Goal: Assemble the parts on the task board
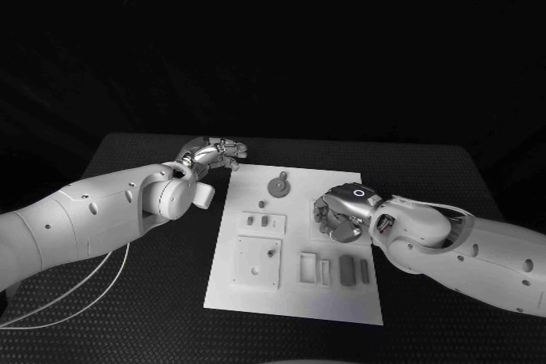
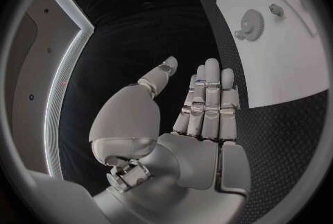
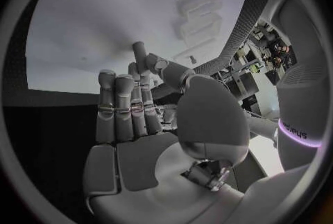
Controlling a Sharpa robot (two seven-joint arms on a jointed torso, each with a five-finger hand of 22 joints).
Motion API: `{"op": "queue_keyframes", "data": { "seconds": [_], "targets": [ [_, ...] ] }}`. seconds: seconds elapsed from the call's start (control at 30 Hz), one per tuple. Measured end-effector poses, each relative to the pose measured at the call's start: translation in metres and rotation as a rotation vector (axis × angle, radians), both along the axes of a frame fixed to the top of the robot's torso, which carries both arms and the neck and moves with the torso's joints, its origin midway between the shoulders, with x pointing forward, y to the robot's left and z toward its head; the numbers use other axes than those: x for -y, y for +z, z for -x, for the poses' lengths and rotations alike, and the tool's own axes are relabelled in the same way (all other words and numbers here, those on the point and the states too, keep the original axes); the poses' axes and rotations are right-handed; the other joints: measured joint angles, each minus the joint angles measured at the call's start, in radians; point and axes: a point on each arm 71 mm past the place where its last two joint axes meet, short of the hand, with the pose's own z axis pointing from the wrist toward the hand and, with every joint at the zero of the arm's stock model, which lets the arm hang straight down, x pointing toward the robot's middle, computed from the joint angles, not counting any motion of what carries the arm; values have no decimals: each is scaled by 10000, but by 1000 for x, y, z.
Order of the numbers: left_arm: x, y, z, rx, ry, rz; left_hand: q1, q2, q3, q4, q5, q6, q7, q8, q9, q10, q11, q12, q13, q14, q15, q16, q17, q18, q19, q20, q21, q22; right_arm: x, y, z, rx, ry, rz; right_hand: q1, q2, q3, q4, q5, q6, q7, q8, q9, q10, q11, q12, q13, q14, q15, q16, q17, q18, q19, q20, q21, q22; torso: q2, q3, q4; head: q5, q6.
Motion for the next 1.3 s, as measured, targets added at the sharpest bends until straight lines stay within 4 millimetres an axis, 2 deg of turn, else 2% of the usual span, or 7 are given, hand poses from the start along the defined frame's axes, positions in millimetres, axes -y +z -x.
{"op": "queue_keyframes", "data": {
  "seconds": [0.1,0.37,0.73,0.9,0.93,1.1,1.3],
  "targets": [
    [0,0,0,-2,1,-1,-36,36,0,0,0,0,0,0,0,0,0,0,0,0,0,0,0,-13,0,0,0,9,-2,1,2,94,58,-56,-132,132,-135,-137,-7,2,-1,18,35,20,16,0,0,52,-19,6,-9,-33,36,-35,58,0,0,-5,5,-3,8],
    [0,0,0,-6,4,-3,-36,36,0,0,0,0,0,0,0,0,-1,0,0,0,0,0,9,-66,-1,0,0,8,-4,8,5,243,132,-207,-144,144,-218,-220,-37,33,-32,16,79,55,-18,0,0,74,-3,55,-15,-40,56,-55,91,0,-2,-11,6,14,8],
    [-1,0,0,-10,13,-8,-36,36,-22,22,0,0,0,0,-9,0,-2,0,0,0,0,0,18,-77,-1,1,0,17,-18,40,10,635,515,-731,-182,182,-234,-229,-46,33,-33,16,77,53,-21,0,0,93,16,58,-24,-45,85,-83,92,0,-5,-11,0,98,4],
    [0,0,0,-10,8,-7,-35,35,-22,22,0,0,0,0,-8,0,-2,0,0,0,0,0,17,-39,-3,2,-39,16,-34,44,15,606,844,-1011,-182,182,-236,-228,-47,33,-33,16,84,53,-23,0,0,94,18,61,-24,-46,85,-83,92,0,-6,-11,0,154,8],
    [0,0,0,-10,10,-8,-35,35,-22,22,0,0,0,0,-8,0,-3,0,0,0,0,0,17,8,-15,14,-39,16,-38,44,16,601,925,-1079,-182,182,-237,-228,-47,33,-33,16,89,52,-23,0,0,95,19,62,-24,-48,85,-83,92,0,-6,-11,-1,169,11],
    [-1,0,-2,-4,50,-28,-35,35,-22,22,0,-28,29,0,-8,-1,-4,0,0,0,0,0,26,18,-17,17,-38,15,-66,47,21,620,1439,-1547,-182,182,-249,-240,-10,33,-33,16,89,52,-25,0,0,96,22,62,-24,-47,85,-83,91,0,-7,-7,-9,258,22],
    [0,-1,-3,2,56,-34,-35,35,-22,22,0,-36,36,0,-8,-1,-5,0,0,0,0,0,26,19,-17,17,-38,25,-93,37,32,456,1914,-2004,-181,181,-251,-241,-4,33,-33,16,89,50,-26,0,0,97,25,63,-35,-47,85,-82,91,0,-7,-5,-6,370,33]
  ]
}}
